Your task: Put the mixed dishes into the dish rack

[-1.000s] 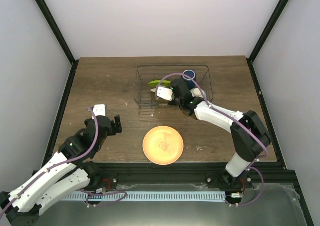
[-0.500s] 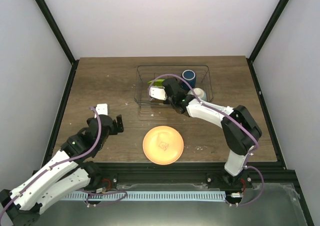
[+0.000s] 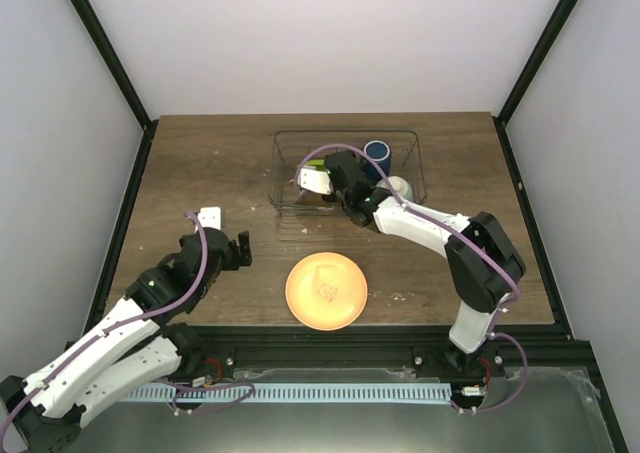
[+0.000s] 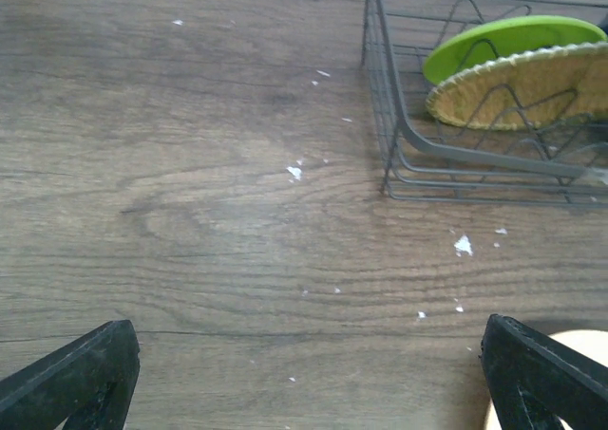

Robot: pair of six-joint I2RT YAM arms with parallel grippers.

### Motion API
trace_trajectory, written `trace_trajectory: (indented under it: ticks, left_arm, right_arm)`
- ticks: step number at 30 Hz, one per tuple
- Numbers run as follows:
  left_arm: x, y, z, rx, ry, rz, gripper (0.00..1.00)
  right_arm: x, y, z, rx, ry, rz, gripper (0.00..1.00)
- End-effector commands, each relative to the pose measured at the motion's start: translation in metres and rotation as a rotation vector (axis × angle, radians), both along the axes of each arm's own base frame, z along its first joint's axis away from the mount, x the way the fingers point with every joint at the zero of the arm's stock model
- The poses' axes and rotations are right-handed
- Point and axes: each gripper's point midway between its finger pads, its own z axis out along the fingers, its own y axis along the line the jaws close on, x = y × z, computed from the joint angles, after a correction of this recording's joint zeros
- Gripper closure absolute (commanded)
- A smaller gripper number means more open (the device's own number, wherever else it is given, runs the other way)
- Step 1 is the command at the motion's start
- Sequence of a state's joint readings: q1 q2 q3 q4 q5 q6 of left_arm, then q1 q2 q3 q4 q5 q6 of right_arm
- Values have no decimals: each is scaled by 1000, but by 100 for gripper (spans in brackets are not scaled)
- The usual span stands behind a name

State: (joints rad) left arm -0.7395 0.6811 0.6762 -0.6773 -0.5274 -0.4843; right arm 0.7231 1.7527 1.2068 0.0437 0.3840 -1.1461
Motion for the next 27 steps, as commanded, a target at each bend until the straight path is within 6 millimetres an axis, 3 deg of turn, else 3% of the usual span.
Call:
trace_trajectory:
  ticks: [1, 6, 11, 16, 20, 24, 27]
  left_arm:
    - [-3, -20, -12, -37, 51, -96, 0]
    - [-11, -50, -43, -97, 152, -224, 0]
    - [-21, -64, -79, -116, 263, -281, 0]
    - [-27, -63, -100, -102, 311, -279, 0]
    - [-31, -66, -115, -110, 345, -292, 0]
    - [-33, -78, -123, -124, 368, -324, 0]
    - [-34, -94, -128, -134, 392, -371, 0]
  right_arm:
    - [-5, -1, 67, 160, -101, -32, 31]
    - [-31, -17, 111, 354, -82, -102, 28]
    - [-67, -29, 128, 562, 36, -152, 30]
    - [-96, -41, 109, 750, 211, -238, 25]
    - [-115, -54, 76, 842, 363, -364, 25]
    - [-139, -58, 43, 937, 532, -452, 25]
    - [-156, -57, 29, 1017, 642, -487, 23]
